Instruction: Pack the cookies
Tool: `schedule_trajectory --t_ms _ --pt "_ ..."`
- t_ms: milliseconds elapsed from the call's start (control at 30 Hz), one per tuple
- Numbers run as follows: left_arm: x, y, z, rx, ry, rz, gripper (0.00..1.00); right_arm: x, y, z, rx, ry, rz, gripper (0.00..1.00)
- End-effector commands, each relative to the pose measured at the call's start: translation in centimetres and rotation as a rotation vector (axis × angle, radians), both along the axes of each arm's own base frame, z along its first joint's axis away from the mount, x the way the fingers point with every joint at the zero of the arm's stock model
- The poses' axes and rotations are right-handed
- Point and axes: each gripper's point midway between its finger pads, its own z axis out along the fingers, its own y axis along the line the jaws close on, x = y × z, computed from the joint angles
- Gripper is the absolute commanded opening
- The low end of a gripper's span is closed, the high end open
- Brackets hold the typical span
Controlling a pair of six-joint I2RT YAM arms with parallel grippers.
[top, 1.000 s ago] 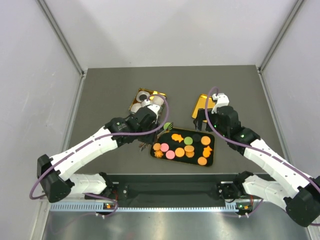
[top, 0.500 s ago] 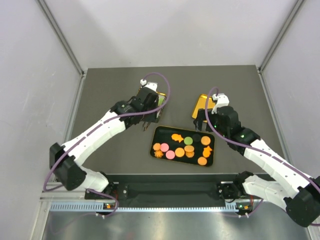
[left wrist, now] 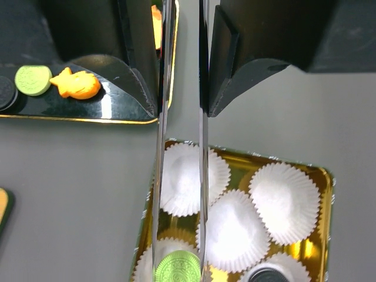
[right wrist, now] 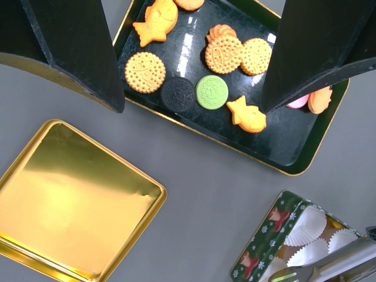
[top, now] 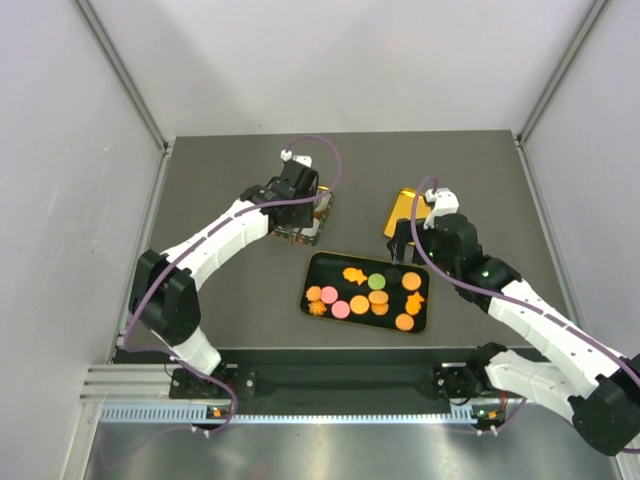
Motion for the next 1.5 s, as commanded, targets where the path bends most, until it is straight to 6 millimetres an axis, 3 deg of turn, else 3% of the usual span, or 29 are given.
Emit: schedule_trajectory --t_ms 0,700,1467 --pt "2.5 -1.9 3.3 -0.078 -0.109 -0.019 0.39 0.3 0.0 1.4 0.019 -0.053 0.001 1.00" --pt "3.2 -1.7 1.0 -0.049 -0.065 -0.001 0.45 0.2 0.0 1.5 0.023 -0.057 0.007 1.00" --pt "2.9 -1.2 2.0 -0.044 -0.082 -0.010 0.50 0.1 0.0 1.4 0.024 -0.055 0.008 1.00"
